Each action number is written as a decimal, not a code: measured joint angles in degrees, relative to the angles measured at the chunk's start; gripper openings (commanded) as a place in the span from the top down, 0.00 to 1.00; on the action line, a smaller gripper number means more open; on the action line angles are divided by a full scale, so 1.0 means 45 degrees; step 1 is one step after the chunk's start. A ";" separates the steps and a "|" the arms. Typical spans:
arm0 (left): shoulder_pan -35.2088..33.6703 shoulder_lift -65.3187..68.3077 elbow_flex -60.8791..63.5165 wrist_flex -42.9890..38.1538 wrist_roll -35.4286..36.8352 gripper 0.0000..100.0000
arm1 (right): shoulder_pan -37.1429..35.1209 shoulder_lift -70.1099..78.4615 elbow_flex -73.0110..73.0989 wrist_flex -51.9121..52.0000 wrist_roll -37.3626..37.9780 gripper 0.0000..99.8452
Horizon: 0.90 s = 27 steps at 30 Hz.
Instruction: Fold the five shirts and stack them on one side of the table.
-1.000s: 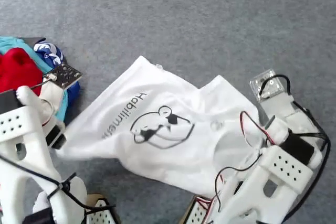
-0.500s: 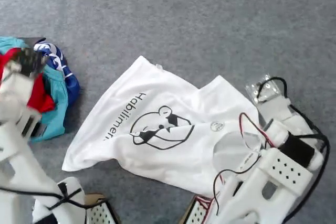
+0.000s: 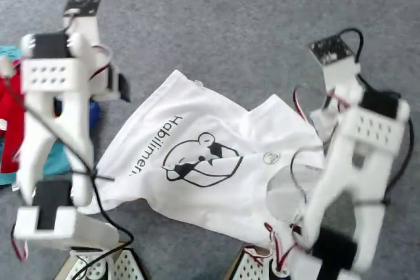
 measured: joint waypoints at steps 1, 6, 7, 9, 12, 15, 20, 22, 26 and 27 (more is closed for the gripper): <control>0.0176 0.0527 -0.0391 -0.0020 0.0332 0.74 | -0.0176 0.0781 -0.0547 0.0020 -0.0234 0.88; 0.0762 0.3438 -0.2247 -0.0234 0.1836 0.74 | -0.1192 0.4220 -0.2969 0.0039 -0.1407 0.88; 0.0781 0.4024 -0.2716 -0.0234 0.2110 0.74 | -0.1348 0.4864 -0.3438 0.0039 -0.1582 0.88; 0.0781 0.5216 -0.3673 -0.0234 0.2716 0.74 | -0.1641 0.6017 -0.4376 0.0039 -0.1836 0.88; 0.0840 0.6701 -0.5372 -0.0234 0.3477 0.74 | -0.1934 0.7580 -0.5607 0.0039 -0.1973 0.88; 0.1192 0.7795 -0.7209 -0.0234 0.4181 0.74 | -0.1954 0.8811 -0.6740 0.0039 -0.2012 0.88; 0.2325 0.9436 -1.0022 -0.0606 0.5138 0.75 | -0.1934 1.0335 -0.8107 0.0039 -0.2012 0.88; 0.2755 1.0198 -1.0862 -0.0957 0.5470 0.78 | -0.1934 1.0901 -0.8537 0.0039 -0.2012 0.88; 0.3145 1.1800 -1.1897 -0.1895 0.5958 0.85 | -0.1934 1.1526 -0.9143 0.0039 -0.2012 0.88; 0.3145 1.2151 -1.2112 -0.2110 0.5978 0.84 | -0.1934 1.1546 -0.9221 0.0039 -0.2012 0.88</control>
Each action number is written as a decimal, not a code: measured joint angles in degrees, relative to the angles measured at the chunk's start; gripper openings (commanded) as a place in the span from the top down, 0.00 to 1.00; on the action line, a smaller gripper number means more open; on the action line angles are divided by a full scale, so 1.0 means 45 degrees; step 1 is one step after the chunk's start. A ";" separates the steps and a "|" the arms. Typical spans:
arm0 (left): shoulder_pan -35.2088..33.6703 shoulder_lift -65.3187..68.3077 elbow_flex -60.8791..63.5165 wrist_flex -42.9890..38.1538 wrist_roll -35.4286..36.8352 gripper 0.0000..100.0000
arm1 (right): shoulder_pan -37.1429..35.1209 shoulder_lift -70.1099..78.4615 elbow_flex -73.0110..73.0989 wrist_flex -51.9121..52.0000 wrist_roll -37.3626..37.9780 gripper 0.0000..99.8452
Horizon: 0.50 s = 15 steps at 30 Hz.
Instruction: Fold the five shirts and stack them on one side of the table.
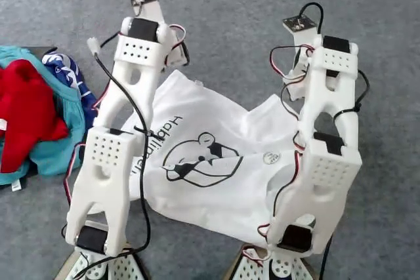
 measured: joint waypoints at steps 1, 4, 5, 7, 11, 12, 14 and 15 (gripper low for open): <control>0.0000 0.0274 -0.0176 -0.0176 0.0020 0.84 | 0.0000 0.0000 -0.0078 0.0000 0.0000 0.88; 0.0000 0.0723 -0.0840 -0.0410 0.0078 0.84 | 0.0000 0.0000 -0.0274 0.0000 0.0000 0.88; 0.0000 0.0821 -0.1016 -0.0410 0.0078 0.84 | 0.0000 0.0000 -0.0352 0.0000 0.0000 0.88; 0.0000 0.0918 -0.1172 -0.0410 0.0176 0.84 | 0.0098 0.0000 -0.0547 0.0000 0.0000 0.88; 0.0176 0.0938 -0.1192 -0.0410 0.0899 0.84 | 0.0274 0.0000 -0.0586 0.0000 0.0000 0.88; 0.0215 0.0938 -0.1192 -0.0410 0.1055 0.84 | 0.0274 0.0000 -0.0586 0.0000 0.0000 0.88; 0.0332 0.0938 -0.1192 -0.0410 0.1387 0.84 | 0.0274 0.0000 -0.0586 0.0000 0.0000 0.88; 0.0391 0.0938 -0.1192 -0.0410 0.1543 0.84 | 0.0274 0.0000 -0.0586 0.0000 0.0000 0.88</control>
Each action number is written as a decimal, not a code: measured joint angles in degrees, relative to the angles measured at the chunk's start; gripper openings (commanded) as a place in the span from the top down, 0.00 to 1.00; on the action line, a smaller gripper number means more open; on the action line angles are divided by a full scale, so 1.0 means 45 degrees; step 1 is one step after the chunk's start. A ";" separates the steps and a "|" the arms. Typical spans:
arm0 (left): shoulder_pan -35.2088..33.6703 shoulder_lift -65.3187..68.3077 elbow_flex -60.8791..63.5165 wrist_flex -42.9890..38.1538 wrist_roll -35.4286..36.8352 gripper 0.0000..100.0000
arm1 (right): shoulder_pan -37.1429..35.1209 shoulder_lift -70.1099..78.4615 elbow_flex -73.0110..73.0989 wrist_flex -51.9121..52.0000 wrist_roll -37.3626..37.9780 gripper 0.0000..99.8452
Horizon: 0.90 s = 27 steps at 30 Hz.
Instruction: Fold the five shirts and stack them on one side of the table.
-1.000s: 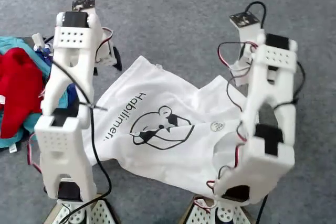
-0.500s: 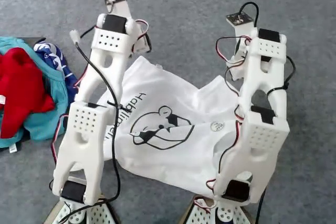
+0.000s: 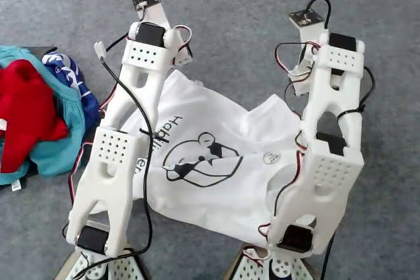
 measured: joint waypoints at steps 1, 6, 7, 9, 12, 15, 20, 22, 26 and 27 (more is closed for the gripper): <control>0.0059 0.0000 0.0000 0.0000 0.0176 0.84 | 0.0000 0.0000 0.0000 0.0000 0.0000 0.88; 0.0195 0.0059 0.0156 -0.0137 0.0996 0.84 | 0.0000 0.0000 0.0000 0.0000 0.0000 0.88; 0.0195 0.0137 0.0313 -0.0234 0.1114 0.84 | 0.0000 0.0000 0.0000 0.0000 0.0000 0.88; 0.0176 0.0352 0.0703 -0.0371 0.1211 0.84 | 0.0000 0.0000 0.0000 0.0000 0.0000 0.88; 0.0176 0.0527 0.0899 -0.0449 0.1270 0.84 | 0.0000 0.0000 0.0000 0.0000 0.0000 0.88; 0.0176 0.0684 0.0899 -0.0527 0.1270 0.84 | 0.0000 0.0000 0.0000 0.0000 0.0000 0.88; -0.0274 0.0762 0.0899 -0.0996 0.1621 0.84 | 0.0000 0.0000 0.0000 0.0000 0.0000 0.88; -0.0449 0.0762 0.0899 -0.1231 0.1661 0.84 | 0.0000 0.0000 0.0000 0.0000 0.0000 0.88; -0.0430 0.0762 0.1016 -0.1504 0.1719 0.84 | 0.0000 0.0000 0.0000 0.0000 0.0000 0.88; -0.0430 0.0762 0.1016 -0.1524 0.1719 0.84 | 0.0000 0.0020 0.0000 0.0000 0.0000 0.88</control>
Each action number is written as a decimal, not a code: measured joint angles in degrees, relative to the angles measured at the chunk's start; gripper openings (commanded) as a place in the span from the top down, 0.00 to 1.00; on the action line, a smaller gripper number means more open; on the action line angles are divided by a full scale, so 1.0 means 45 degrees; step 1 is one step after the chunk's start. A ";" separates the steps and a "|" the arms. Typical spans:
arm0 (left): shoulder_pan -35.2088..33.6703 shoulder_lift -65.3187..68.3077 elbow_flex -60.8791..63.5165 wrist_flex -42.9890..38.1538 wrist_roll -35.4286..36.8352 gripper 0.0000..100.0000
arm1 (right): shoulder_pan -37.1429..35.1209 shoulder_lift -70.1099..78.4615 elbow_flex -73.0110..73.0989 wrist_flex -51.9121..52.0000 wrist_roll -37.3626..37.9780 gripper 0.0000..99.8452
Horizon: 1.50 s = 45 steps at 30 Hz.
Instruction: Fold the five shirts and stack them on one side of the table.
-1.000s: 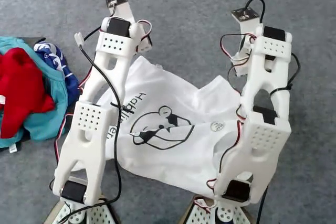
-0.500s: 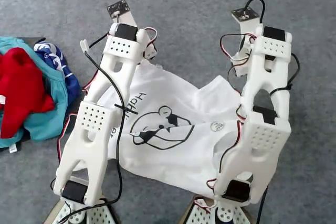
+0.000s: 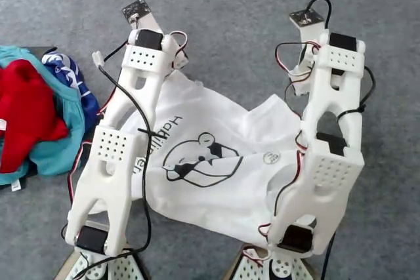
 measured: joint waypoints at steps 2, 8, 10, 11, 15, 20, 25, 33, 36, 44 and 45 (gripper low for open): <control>0.0000 0.0000 0.0000 0.0000 0.0000 0.84 | 0.0000 0.0039 0.0000 0.0000 0.0000 0.88; 0.0195 0.0000 0.0352 -0.0449 0.0000 0.84 | 0.0000 0.0039 0.0000 -0.0039 0.0000 0.88; 0.0176 0.0000 0.0840 -0.0781 0.0000 0.84 | 0.0000 0.0039 0.0000 -0.0039 0.0000 0.88; 0.0176 0.0000 0.1094 -0.0938 0.0000 0.84 | 0.0000 0.0039 0.0000 -0.0039 0.0000 0.88; 0.0195 0.0000 0.1582 -0.1328 0.0000 0.84 | 0.0000 0.0039 0.0000 -0.0039 0.0000 0.88; 0.0195 0.0000 0.1661 -0.1348 0.0000 0.88 | 0.0000 0.0039 0.0000 -0.0039 0.0000 0.88; 0.0195 0.0000 0.1661 -0.1348 0.0000 0.96 | 0.0000 0.0039 0.0000 -0.0039 0.0000 0.88; 0.0371 -0.0020 0.1875 -0.1211 -0.0840 0.97 | 0.0000 0.0039 0.0000 -0.0039 0.0000 0.88; 0.0352 -0.0020 0.1407 -0.0449 -0.1211 0.97 | 0.0098 0.0039 0.0000 -0.0039 0.0000 0.88; -0.1446 0.0020 -0.3673 0.3341 -0.2520 0.97 | 0.1035 0.0039 -0.1485 0.1758 0.0781 0.88; -0.1739 -0.0020 -0.4142 0.3614 -0.2794 0.97 | 0.1016 0.0039 -0.1739 0.2012 0.0840 0.88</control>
